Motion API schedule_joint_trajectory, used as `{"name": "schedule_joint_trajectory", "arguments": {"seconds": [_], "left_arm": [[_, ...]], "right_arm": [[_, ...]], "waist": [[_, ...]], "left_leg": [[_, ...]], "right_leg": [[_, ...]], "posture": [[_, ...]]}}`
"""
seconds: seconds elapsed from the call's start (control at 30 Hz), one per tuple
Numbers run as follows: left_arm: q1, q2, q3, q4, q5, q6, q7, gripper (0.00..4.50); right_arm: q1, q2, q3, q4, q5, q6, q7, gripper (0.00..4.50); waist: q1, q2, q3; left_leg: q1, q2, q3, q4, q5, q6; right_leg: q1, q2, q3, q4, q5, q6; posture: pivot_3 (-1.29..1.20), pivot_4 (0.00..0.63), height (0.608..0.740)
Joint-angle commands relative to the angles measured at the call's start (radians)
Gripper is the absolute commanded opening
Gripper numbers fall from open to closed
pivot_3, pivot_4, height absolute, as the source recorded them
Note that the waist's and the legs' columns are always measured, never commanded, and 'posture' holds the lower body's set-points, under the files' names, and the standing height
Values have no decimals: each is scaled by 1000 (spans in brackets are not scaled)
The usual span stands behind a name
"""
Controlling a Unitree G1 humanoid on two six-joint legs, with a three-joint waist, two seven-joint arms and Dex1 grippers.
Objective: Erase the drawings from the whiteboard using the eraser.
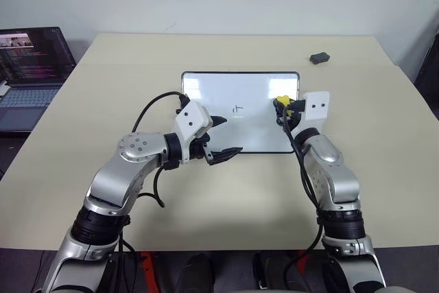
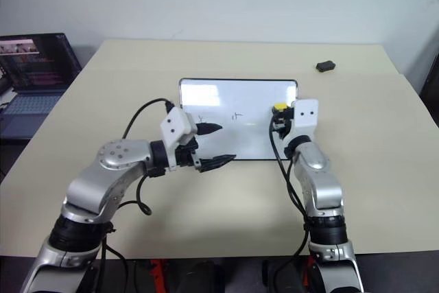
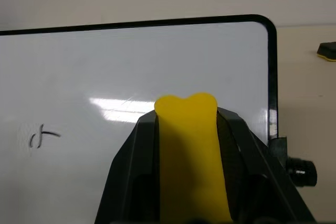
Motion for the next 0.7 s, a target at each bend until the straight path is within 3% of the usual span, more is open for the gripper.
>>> {"name": "schedule_joint_trajectory", "arguments": {"seconds": [0.03, 0.43, 0.7], "left_arm": [[1, 0, 12, -40, 1, -22, 6, 4500], [23, -6, 23, -64, -5, -2, 47, 4500], [47, -12, 68, -55, 8, 74, 150, 4500]], "right_arm": [[-28, -17, 17, 37, -23, 17, 0, 1120], [72, -28, 31, -52, 3, 91, 37, 1120], [108, -122, 4, -122, 50, 144, 125, 1120]], "waist": [[-2, 0, 0], [-2, -1, -1], [1, -1, 0]], "left_leg": [[0, 0, 0, 0, 0, 0], [5, 0, 0, 1, 0, 0], [3, 0, 0, 1, 0, 0]], "right_leg": [[0, 0, 0, 0, 0, 0], [4, 0, 1, 2, 0, 0], [3, 0, 0, 1, 0, 0]], "posture": [[0, 150, 740], [0, 150, 740], [0, 150, 740]]}}
